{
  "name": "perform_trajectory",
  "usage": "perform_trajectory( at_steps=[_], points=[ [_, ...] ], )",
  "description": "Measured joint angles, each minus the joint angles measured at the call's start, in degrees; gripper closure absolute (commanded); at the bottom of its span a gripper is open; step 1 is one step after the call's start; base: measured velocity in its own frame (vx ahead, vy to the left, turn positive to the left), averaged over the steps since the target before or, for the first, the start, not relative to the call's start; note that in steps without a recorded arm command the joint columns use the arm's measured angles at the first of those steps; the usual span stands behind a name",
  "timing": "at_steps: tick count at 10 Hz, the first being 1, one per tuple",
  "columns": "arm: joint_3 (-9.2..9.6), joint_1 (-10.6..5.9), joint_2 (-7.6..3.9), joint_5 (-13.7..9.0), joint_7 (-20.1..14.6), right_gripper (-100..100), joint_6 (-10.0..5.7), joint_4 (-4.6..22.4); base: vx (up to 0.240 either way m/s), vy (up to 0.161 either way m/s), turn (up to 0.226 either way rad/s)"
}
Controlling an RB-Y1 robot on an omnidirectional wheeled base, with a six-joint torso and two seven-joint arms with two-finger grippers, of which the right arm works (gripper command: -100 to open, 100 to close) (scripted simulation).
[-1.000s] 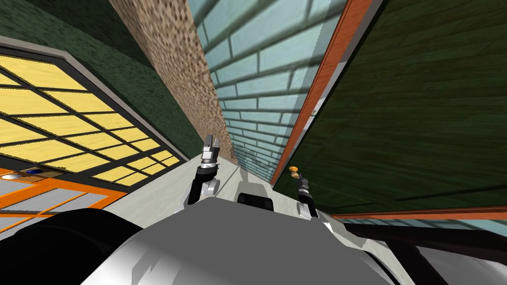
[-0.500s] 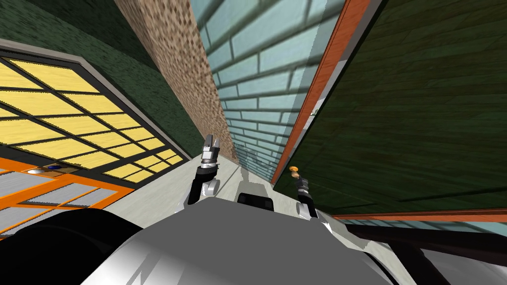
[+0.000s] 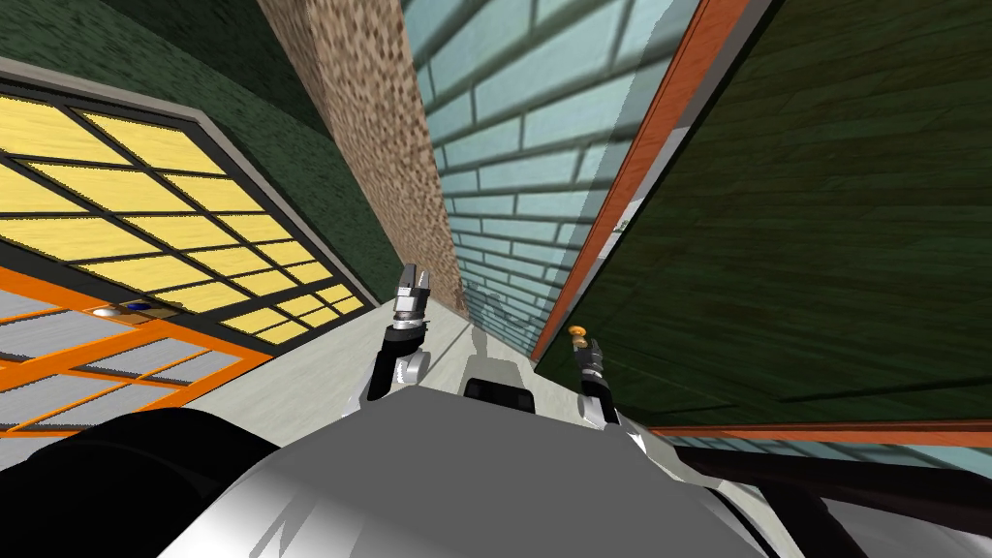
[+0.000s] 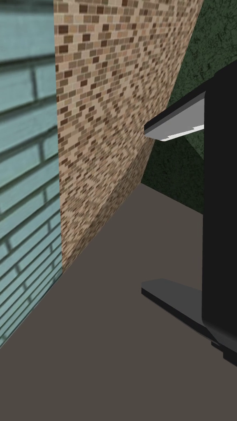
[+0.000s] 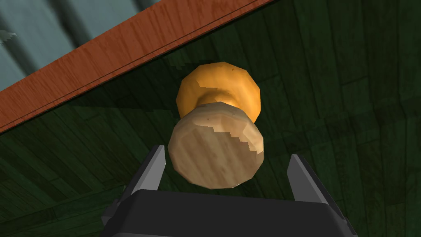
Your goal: Pull the door open
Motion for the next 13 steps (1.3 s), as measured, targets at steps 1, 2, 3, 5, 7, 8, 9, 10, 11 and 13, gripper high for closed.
perform_trajectory(
  at_steps=[1,2,3,5,7,8,9,10,11,13],
  points=[
    [0.15,-0.03,0.27,-0.49,-1.26,-100,0.04,-0.17,-0.075,0.009,0.046],
    [0.25,0.36,0.55,-1.09,-2.55,-100,0.41,-1.18,-0.086,-0.004,0.054],
    [0.37,0.60,0.84,-1.75,-3.99,-100,0.83,-2.05,-0.102,-0.012,0.044],
    [0.67,0.22,1.21,-2.73,-6.73,-100,0.81,-1.85,-0.053,-0.023,0.026],
    [0.93,0.41,1.73,-3.96,-9.43,-100,1.20,-2.90,-0.061,-0.015,0.047],
    [1.03,0.35,1.85,-4.29,-10.56,-100,1.24,-2.92,-0.061,-0.009,0.035],
    [1.18,0.30,2.05,-4.83,-12.01,-100,1.27,-3.09,-0.086,-0.024,0.064],
    [1.40,0.04,2.36,-5.55,-13.68,-100,1.20,-2.96,-0.062,-0.012,0.025],
    [1.51,0.00,2.52,-5.91,-14.90,-100,1.18,-3.04,-0.056,0.000,0.029],
    [1.85,-0.09,3.10,-7.25,-18.04,-100,1.32,-3.53,-0.068,-0.009,0.049]
  ],
)
